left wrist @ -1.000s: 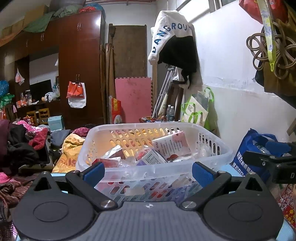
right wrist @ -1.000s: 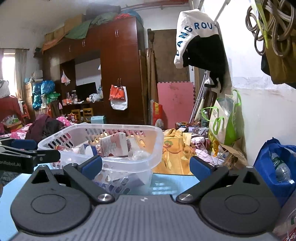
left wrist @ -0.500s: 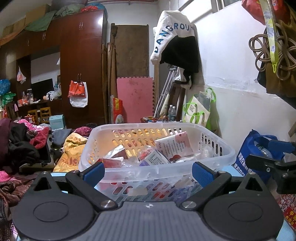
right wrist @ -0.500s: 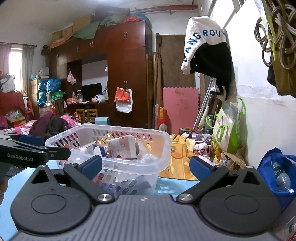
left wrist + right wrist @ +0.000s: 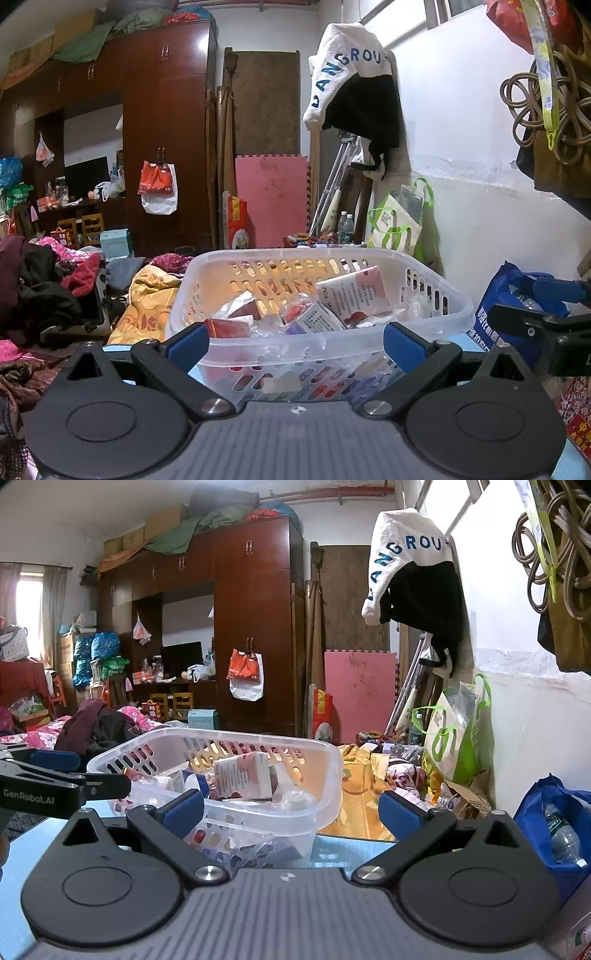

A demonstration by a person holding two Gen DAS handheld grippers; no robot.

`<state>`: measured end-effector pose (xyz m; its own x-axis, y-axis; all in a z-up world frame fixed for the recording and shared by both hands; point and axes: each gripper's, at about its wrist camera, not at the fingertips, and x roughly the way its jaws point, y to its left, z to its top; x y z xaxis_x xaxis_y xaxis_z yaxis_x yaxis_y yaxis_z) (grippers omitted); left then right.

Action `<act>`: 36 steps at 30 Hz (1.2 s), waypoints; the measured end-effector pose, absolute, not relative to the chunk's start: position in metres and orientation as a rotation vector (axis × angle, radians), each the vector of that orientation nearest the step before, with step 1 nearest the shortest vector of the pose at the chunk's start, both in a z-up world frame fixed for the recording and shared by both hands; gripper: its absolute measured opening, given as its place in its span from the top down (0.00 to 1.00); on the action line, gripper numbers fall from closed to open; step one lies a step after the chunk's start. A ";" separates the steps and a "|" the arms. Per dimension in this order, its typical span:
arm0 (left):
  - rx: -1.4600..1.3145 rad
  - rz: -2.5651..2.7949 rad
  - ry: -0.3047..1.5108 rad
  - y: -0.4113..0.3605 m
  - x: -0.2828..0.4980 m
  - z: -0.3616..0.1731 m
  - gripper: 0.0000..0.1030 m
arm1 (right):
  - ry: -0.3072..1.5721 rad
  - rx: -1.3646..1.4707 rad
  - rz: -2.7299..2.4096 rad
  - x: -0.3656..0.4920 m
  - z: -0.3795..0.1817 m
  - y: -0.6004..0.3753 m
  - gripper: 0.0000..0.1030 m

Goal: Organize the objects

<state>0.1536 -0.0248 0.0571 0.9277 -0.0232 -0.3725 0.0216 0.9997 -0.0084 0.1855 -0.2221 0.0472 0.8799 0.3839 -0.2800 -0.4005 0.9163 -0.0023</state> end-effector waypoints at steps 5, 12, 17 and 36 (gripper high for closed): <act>-0.003 -0.019 0.381 -0.026 0.153 0.057 0.01 | 0.289 -0.042 0.418 0.189 0.047 -0.222 0.00; -0.015 -0.022 0.386 -0.024 0.154 0.058 0.01 | 0.304 -0.042 0.419 0.193 0.045 -0.222 0.00; -0.015 -0.021 0.389 -0.024 0.154 0.057 0.01 | 0.300 -0.042 0.425 0.190 0.044 -0.222 0.00; -0.018 -0.029 0.393 -0.026 0.154 0.057 0.01 | 0.310 -0.027 0.441 0.190 0.045 -0.224 0.00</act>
<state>0.1542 -0.0259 0.0566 0.9234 -0.0317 -0.3825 0.0247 0.9994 -0.0232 0.1903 -0.2243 0.0449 0.8583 0.4158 -0.3007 -0.4241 0.9047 0.0406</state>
